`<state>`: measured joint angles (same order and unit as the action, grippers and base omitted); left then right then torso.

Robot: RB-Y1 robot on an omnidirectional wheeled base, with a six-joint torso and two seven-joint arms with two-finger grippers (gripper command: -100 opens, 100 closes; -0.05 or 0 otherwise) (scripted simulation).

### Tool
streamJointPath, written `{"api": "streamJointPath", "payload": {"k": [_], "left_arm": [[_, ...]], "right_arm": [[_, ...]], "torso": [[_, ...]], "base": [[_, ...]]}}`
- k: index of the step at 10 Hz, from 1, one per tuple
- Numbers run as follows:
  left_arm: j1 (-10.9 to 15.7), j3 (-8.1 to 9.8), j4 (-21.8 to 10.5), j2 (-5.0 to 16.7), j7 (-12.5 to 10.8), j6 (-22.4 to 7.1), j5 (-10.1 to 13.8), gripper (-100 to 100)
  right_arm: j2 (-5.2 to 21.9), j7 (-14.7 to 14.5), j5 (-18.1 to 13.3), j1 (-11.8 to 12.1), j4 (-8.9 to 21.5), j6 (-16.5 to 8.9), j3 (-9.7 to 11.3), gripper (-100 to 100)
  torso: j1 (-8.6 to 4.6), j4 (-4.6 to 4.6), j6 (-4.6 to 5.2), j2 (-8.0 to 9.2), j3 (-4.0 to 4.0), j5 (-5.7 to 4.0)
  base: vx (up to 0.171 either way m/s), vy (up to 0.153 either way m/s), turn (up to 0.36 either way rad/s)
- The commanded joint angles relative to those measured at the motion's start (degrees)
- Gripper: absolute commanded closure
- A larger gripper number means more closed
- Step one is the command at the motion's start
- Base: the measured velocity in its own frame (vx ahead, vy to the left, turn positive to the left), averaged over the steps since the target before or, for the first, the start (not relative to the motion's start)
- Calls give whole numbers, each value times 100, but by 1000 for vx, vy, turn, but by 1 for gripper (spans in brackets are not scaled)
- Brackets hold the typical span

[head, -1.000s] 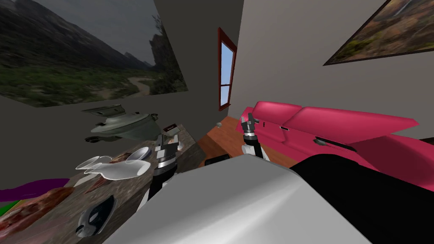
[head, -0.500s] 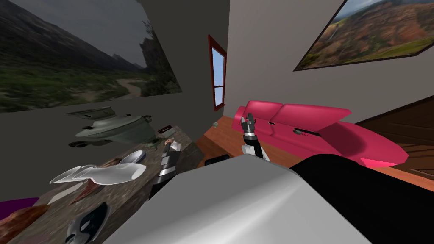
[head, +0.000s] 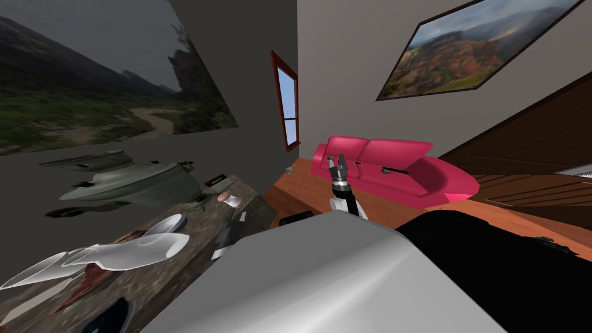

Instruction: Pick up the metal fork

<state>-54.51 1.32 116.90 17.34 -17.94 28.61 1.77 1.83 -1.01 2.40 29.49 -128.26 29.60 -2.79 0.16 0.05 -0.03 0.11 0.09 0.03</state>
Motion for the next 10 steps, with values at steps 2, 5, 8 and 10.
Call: {"api": "streamJointPath", "payload": {"k": [2,5,8,10], "left_arm": [[-454,79,-384,385,-312,-210,-16,-100],[-718,124,-650,596,-473,-281,-23,-100],[-1232,238,-1073,1063,-812,-416,-27,-100],[-1495,301,-1366,1315,-987,-479,-26,-100]], "right_arm": [[0,0,0,-1,0,0,1,0],[0,0,0,-1,0,0,1,0],[0,0,0,1,0,0,0,0],[0,0,0,-1,0,0,1,0]], "torso": [[-2,-2,4,-4,-3,-1],[2,-2,4,-5,-4,0],[-1,-3,-1,-12,-7,-1],[-9,-4,6,-17,-10,-2]], "base": [[-20,-13,-310],[-19,-8,-190],[-3,-18,-203],[13,-38,-305]]}}
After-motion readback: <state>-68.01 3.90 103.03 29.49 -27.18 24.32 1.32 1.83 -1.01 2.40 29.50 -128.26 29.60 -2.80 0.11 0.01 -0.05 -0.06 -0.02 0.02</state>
